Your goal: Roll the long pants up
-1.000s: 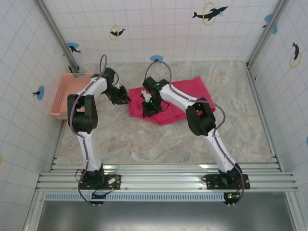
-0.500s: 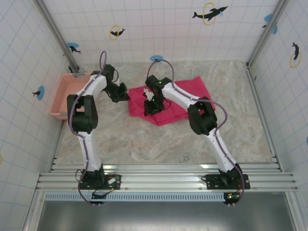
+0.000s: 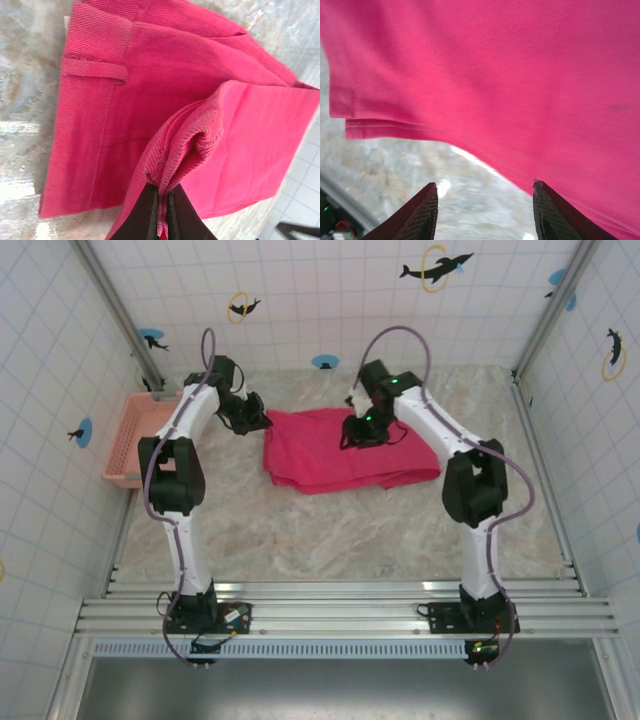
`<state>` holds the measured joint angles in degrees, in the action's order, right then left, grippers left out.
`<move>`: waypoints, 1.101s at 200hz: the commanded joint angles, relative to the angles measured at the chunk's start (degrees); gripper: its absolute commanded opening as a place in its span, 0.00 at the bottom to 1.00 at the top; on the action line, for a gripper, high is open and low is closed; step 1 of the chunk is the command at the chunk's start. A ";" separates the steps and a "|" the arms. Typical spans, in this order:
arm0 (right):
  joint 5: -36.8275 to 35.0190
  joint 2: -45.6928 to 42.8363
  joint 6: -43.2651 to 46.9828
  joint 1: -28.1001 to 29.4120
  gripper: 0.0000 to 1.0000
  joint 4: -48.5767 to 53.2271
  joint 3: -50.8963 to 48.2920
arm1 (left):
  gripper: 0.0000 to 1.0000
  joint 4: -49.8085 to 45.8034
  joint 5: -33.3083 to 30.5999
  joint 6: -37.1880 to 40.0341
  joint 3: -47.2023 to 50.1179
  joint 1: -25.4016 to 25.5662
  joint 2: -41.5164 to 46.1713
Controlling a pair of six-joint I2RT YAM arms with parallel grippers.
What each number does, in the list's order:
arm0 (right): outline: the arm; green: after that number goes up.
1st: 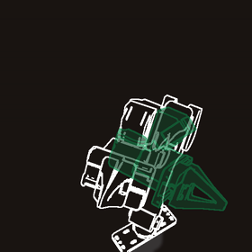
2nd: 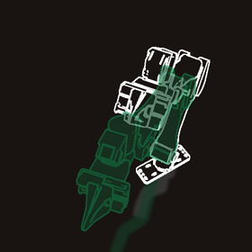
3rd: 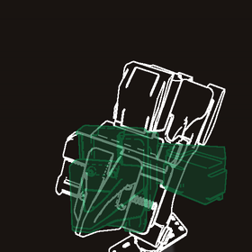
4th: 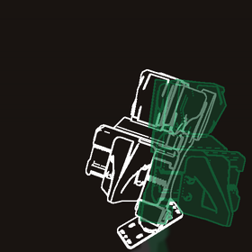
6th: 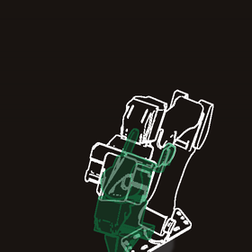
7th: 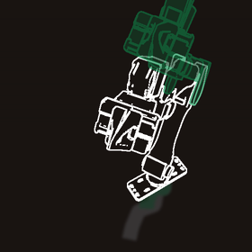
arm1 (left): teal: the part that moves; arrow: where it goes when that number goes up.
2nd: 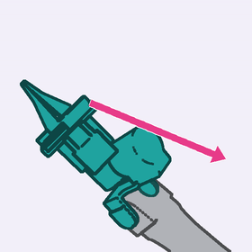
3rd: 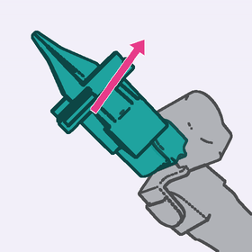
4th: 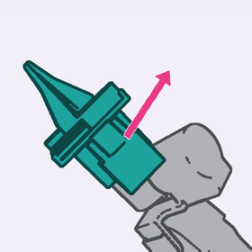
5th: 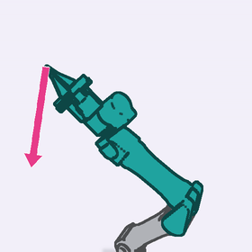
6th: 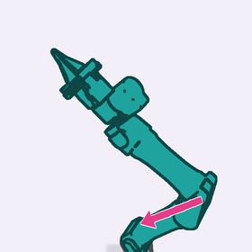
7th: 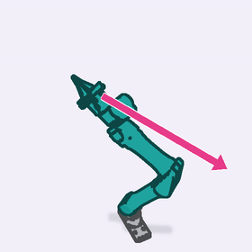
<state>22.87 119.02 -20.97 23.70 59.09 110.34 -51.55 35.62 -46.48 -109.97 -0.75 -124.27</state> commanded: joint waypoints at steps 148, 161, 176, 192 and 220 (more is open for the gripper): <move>-16.55 12.13 3.22 -16.95 0.53 1.36 -1.54 | 0.00 8.49 8.15 -16.55 -26.72 0.53 -13.48; -17.06 13.75 2.96 -16.68 0.52 1.49 -1.51 | 0.00 9.01 7.95 -17.27 -27.65 0.55 -14.42; -16.72 14.33 2.67 -16.41 0.52 1.20 -1.83 | 0.02 9.12 7.16 -17.58 -28.76 0.37 -15.84; -16.67 14.28 2.52 -16.16 0.52 1.15 -2.18 | 0.02 9.58 7.02 -17.92 -29.41 0.06 -17.97; -15.96 13.63 2.43 -15.95 0.52 1.10 -3.71 | 0.03 8.68 5.03 -16.95 -29.51 -0.49 -21.28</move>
<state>6.90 131.85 -18.17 6.98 59.44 107.44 -43.48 42.46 -63.07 -137.32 -0.38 -142.67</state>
